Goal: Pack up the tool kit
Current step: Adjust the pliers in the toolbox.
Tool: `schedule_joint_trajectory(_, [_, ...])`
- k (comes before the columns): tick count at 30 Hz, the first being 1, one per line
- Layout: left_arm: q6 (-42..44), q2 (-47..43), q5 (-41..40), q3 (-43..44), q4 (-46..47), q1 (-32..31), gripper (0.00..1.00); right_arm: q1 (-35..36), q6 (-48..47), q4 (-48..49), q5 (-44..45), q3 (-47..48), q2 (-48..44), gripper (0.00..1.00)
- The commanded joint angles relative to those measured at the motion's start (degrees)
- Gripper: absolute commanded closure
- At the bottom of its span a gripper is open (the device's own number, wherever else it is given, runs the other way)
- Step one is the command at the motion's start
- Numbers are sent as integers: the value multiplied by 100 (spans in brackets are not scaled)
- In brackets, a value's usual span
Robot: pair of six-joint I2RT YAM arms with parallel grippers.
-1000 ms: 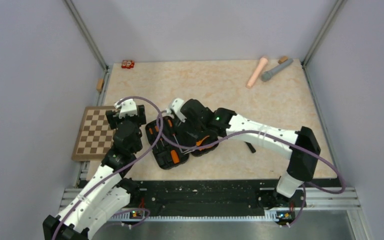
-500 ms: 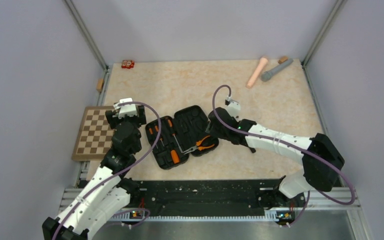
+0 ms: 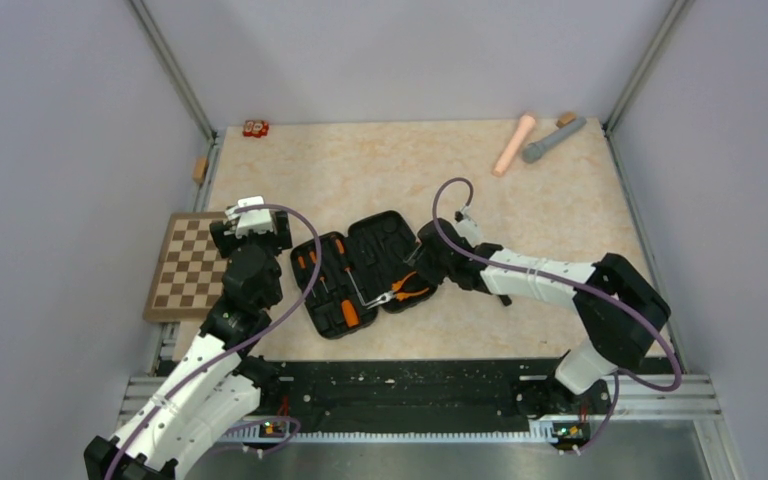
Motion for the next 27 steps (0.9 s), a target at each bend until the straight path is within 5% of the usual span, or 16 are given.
schedule_joint_trajectory(1, [-40, -93, 50, -44, 226, 19, 15, -42, 302, 108, -289, 49, 134, 60])
schedule_joint_trajectory(17, [-39, -102, 105, -66, 228, 18, 15, -42, 196, -211, -317, 325, 594, 63])
schedule_joint_trajectory(27, [-15, -111, 115, -80, 253, 23, 15, -38, 202, 210, -428, 184, -36, 100])
